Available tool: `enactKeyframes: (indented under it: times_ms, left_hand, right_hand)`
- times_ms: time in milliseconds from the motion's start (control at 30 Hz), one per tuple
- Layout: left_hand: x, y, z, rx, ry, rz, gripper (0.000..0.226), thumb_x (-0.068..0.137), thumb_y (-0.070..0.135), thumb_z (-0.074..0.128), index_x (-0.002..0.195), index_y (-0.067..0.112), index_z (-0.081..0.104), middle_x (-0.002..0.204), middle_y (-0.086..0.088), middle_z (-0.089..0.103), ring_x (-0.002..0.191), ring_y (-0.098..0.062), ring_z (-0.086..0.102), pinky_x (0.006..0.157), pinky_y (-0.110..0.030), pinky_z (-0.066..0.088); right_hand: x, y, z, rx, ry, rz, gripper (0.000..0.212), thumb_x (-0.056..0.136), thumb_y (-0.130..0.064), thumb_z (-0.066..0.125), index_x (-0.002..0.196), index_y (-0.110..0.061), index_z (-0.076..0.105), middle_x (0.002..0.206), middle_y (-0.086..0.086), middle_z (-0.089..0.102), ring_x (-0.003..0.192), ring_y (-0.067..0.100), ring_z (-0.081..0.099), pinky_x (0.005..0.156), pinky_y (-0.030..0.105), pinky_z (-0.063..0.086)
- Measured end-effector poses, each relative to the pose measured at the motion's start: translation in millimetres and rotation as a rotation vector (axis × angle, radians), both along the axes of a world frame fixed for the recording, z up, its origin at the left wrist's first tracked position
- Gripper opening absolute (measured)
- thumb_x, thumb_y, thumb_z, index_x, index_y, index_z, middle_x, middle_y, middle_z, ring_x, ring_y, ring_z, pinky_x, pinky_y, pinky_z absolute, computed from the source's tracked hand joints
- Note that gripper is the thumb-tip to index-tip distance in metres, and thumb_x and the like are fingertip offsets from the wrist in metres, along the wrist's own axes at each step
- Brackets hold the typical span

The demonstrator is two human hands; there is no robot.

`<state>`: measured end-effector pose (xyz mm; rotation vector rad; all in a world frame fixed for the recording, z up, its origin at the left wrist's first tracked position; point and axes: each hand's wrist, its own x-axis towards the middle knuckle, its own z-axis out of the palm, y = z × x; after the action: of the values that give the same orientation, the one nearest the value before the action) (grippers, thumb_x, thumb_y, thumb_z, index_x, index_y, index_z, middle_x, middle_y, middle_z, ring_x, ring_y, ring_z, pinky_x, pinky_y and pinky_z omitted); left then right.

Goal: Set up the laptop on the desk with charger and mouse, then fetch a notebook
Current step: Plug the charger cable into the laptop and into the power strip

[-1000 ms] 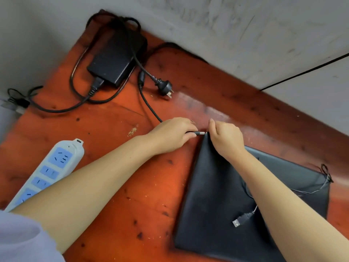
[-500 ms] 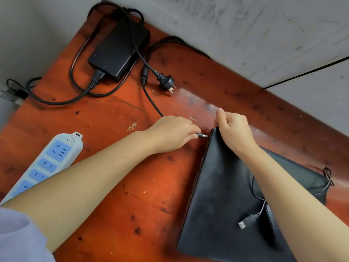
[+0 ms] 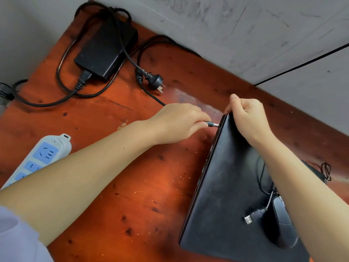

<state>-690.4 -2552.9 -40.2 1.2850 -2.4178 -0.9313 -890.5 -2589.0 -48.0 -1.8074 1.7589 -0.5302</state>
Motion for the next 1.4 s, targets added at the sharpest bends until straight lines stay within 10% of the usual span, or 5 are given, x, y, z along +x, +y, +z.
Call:
enactKeyframes:
  times_ms: [1400]
  left_hand:
    - [-7.7, -14.1, 33.8, 0.036, -0.067, -0.099, 0.028, 0.096, 0.032, 0.042, 0.115, 0.027, 0.062, 0.069, 0.018, 0.042, 0.077, -0.013, 0.045, 0.066, -0.029, 0.035]
  right_hand:
    - [-7.3, 5.3, 33.2, -0.022, -0.129, -0.012, 0.049, 0.094, -0.03, 0.04, 0.049, -0.023, 0.057, 0.057, 0.013, 0.054, 0.049, 0.005, 0.042, 0.053, 0.015, 0.033]
